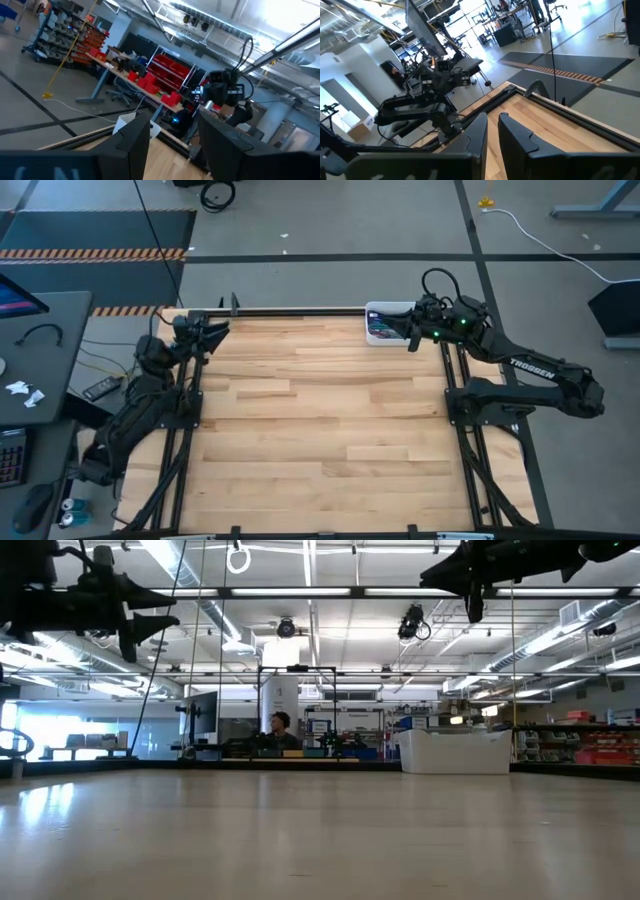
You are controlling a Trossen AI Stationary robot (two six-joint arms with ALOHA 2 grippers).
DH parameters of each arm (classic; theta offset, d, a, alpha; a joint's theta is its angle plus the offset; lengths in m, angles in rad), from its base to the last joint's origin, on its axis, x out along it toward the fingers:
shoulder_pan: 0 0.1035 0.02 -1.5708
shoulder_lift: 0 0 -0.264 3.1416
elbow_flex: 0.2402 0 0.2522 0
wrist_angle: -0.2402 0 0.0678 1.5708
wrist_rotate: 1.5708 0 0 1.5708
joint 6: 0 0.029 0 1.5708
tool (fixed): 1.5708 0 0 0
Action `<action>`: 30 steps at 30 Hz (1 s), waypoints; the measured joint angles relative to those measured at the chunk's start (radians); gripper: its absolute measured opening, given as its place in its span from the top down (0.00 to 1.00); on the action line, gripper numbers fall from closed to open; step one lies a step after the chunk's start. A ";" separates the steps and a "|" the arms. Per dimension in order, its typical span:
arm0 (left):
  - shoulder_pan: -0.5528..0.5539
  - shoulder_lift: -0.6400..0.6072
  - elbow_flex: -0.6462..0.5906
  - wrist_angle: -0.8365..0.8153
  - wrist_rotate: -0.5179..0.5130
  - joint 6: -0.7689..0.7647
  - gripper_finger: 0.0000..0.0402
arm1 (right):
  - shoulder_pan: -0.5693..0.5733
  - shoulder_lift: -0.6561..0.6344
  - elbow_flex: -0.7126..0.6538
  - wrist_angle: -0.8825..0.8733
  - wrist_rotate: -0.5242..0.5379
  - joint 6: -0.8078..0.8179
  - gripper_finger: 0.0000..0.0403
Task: Pick and place USB-C Cables
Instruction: Return to Home Position
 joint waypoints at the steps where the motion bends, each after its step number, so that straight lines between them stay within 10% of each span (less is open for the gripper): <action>1: 0.000 -0.013 -0.007 0.000 0.004 0.000 0.57 | 0.000 0.000 0.000 0.000 0.000 0.000 0.88; 22: -0.006 -0.062 -0.026 -0.011 0.023 -0.027 0.57 | 0.000 0.000 0.000 0.001 0.000 -0.002 0.88; 30: -0.419 -0.274 -0.027 -0.224 -0.326 0.423 0.57 | 0.000 0.007 0.002 0.004 0.000 -0.002 0.88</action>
